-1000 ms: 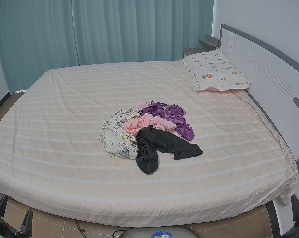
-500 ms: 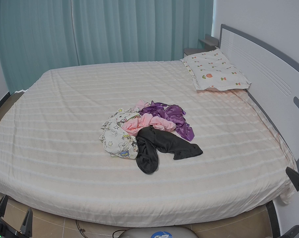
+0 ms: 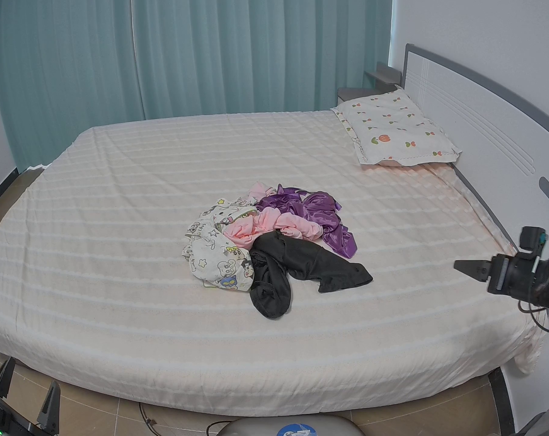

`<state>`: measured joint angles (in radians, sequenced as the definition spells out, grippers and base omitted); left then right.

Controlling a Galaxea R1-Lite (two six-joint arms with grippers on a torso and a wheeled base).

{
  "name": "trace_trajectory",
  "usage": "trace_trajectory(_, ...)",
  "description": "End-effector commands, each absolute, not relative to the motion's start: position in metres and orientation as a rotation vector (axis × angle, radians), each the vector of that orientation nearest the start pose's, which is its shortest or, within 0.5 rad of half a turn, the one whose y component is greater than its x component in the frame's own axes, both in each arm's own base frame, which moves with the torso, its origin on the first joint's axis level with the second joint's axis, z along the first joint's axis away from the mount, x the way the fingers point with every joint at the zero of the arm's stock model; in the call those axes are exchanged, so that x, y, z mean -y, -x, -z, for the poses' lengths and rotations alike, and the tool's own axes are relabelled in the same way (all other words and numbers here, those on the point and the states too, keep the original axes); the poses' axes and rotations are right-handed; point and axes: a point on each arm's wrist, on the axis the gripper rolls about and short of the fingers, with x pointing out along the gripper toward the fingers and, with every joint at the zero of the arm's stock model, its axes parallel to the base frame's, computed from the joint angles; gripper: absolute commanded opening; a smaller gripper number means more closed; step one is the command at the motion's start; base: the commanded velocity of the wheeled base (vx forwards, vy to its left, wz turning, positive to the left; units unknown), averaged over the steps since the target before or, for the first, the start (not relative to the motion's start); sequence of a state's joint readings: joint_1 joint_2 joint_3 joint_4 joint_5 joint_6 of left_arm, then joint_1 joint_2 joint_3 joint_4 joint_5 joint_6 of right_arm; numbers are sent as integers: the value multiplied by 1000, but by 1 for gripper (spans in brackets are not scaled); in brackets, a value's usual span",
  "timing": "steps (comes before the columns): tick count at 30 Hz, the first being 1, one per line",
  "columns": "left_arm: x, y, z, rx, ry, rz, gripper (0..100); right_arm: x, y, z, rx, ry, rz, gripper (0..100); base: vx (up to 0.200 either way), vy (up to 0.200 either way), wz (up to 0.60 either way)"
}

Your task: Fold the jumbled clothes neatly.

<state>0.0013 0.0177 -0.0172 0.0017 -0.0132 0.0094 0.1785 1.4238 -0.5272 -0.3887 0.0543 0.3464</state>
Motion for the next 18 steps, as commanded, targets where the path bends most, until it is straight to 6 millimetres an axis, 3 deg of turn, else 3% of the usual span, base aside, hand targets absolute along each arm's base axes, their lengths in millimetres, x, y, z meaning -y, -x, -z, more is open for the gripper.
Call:
trace_trajectory(1, 0, 22, -76, -12, -5, 12, 100, -104, -337, -43, -761, -399, -48, 100, 0, 0, 0)
trace_trajectory(11, 0, 22, -76, -12, -3, 12, 100, -136, -381, 14, -781, -413, 20, 100, 0, 0, 0)
trace_trajectory(13, 0, 22, -76, -12, -3, 12, 100, -137, -384, 18, -778, -409, 30, 100, 0, 0, 0)
trace_trajectory(14, 0, 22, -76, -12, -1, 12, 100, -141, -398, 26, -747, -402, 53, 100, 0, 0, 0)
trace_trajectory(18, 0, 22, -76, -12, -3, 12, 100, -146, -413, 28, -707, -409, 61, 100, 0, 0, 0)
